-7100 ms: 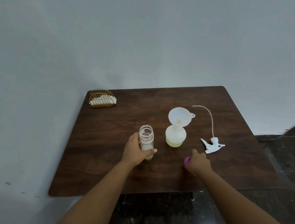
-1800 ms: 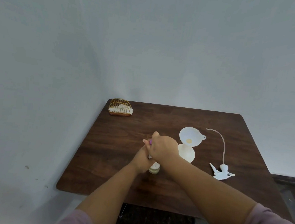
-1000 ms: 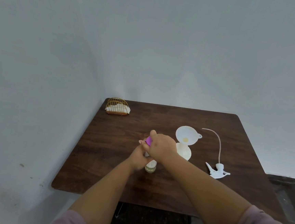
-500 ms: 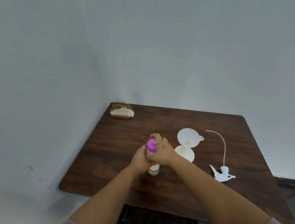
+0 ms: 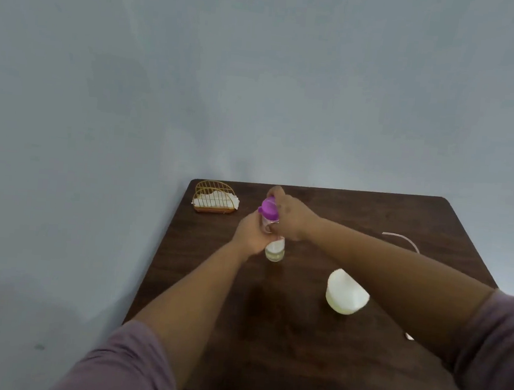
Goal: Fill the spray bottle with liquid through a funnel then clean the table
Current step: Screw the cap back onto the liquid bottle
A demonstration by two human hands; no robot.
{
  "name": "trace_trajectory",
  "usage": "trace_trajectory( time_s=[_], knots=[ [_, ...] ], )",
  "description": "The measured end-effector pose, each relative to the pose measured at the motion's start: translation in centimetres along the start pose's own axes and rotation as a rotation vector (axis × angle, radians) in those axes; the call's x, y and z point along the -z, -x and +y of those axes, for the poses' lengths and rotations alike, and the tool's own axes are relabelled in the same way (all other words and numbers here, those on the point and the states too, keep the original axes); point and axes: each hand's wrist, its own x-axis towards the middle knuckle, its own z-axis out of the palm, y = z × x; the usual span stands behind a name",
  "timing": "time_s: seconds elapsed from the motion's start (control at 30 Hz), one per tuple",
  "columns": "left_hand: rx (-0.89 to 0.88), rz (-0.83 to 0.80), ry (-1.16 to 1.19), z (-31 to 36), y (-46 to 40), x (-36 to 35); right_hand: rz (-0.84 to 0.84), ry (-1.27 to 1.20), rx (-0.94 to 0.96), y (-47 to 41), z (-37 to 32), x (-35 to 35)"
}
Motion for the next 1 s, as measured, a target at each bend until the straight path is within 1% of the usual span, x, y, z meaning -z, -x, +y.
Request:
trace_trajectory(
  time_s=[0.07, 0.17, 0.27, 0.33, 0.43, 0.5, 0.6, 0.8, 0.9, 1.0],
  knots=[
    [-0.024, 0.016, -0.065, 0.3, -2.9, 1.4, 0.008, -0.038, -0.036, -2.9, 0.4, 0.8],
    [-0.032, -0.064, -0.080, 0.8, -7.2, 3.8, 0.020, -0.056, -0.077, -7.3, 0.7, 2.0],
    [-0.089, -0.138, -0.141, 1.5, -11.0, 6.3, 0.049, -0.069, -0.092, -10.9, 0.7, 3.3],
    [-0.117, -0.133, -0.166, 1.7, -13.4, 7.4, 0.074, -0.082, -0.096, -13.1, 0.9, 3.9],
    [-0.106, -0.053, -0.133, 0.8, -16.3, 7.6, 0.117, -0.102, -0.125, -16.0, 1.6, 4.1],
    [-0.081, -0.009, -0.088, -0.3, -17.6, 7.3, 0.105, -0.088, -0.141, -17.6, 2.0, 3.6],
    [-0.071, 0.009, -0.079, -2.0, -19.2, 6.7, 0.086, -0.075, -0.158, -19.3, 2.7, 2.2],
    [-0.070, -0.053, -0.142, -4.6, -20.8, 6.8, 0.084, -0.022, -0.174, -21.2, 3.5, -0.1],
    [-0.073, -0.063, -0.194, -5.1, -21.0, 6.8, 0.059, 0.038, -0.171, -21.7, 3.5, 0.0],
    [-0.060, -0.070, -0.263, -4.8, -20.9, 6.5, 0.063, 0.093, -0.210, -21.6, 3.7, 0.0]
  ],
)
